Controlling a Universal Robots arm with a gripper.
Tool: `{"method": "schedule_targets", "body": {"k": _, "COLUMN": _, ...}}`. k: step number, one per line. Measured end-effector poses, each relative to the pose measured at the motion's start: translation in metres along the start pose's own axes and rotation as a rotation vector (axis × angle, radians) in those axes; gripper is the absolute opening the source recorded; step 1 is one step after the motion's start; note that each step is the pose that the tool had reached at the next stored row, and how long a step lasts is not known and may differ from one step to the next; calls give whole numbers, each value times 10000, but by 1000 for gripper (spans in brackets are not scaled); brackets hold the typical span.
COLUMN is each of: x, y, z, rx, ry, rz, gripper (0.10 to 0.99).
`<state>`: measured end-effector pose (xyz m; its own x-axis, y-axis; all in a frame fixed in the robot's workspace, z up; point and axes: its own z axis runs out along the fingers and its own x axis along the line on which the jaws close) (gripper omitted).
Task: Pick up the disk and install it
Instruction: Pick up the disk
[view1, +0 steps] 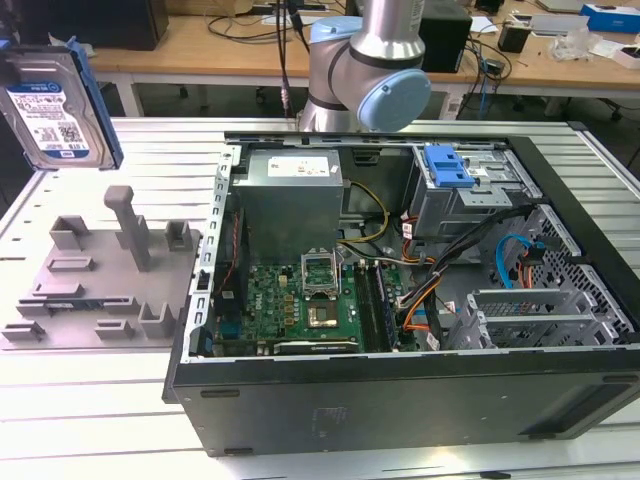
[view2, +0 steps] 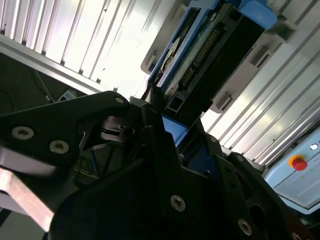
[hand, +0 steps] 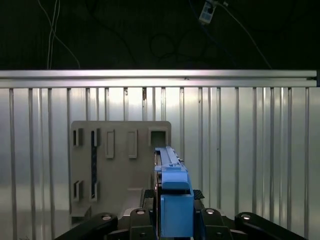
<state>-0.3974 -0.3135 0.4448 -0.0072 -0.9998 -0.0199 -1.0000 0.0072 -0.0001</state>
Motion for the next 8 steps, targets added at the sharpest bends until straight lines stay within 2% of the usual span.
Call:
{"method": "schedule_targets", "body": {"k": 6, "x": -3, "y": -25, "z": -168, "rx": 0, "ry": -13, "rz": -2, "gripper": 365}}
{"method": "schedule_targets", "body": {"k": 8, "x": -5, "y": -37, "z": -253, "rx": -1, "ry": -21, "rz": -3, "gripper": 365}}
